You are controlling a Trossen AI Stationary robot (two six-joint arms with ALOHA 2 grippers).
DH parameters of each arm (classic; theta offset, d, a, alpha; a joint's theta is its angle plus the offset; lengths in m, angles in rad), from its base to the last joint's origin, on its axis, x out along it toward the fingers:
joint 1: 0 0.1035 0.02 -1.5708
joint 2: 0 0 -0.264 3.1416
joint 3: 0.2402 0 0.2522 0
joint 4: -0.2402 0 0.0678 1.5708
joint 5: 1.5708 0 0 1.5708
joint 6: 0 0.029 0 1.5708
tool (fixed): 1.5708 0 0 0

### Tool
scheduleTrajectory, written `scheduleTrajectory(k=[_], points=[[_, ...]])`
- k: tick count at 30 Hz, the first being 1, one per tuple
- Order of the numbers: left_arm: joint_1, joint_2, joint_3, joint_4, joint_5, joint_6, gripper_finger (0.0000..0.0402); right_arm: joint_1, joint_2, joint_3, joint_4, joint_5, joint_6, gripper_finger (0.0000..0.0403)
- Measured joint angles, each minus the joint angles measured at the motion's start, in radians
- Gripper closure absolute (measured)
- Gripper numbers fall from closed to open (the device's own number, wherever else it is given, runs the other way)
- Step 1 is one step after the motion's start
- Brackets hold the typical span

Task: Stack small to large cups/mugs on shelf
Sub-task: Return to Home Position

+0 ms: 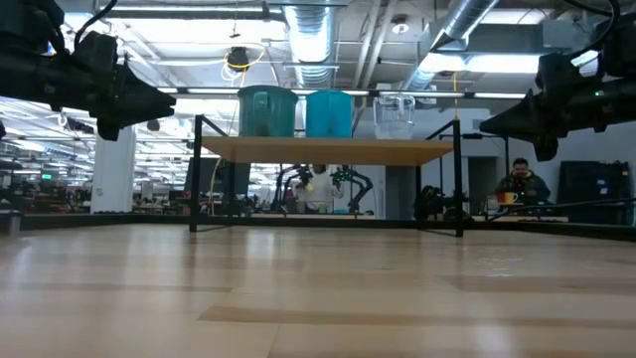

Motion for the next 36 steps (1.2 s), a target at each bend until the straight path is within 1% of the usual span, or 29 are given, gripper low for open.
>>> scheduleTrajectory(k=[4,10,36], points=[[0.0,0.0,0.0,0.0,0.001,0.0,0.0288,0.0,0.0,0.0,0.0,0.0,-0.049,0.0381],[0.0,0.0,0.0,0.0,0.001,0.0,0.0288,0.0,0.0,0.0,-0.001,0.0,-0.054,0.0369],[0.0,0.0,-0.001,-0.001,0.0,0.0,0.0288,0.003,0.0,0.0,-0.001,-0.001,-0.054,0.0369]])
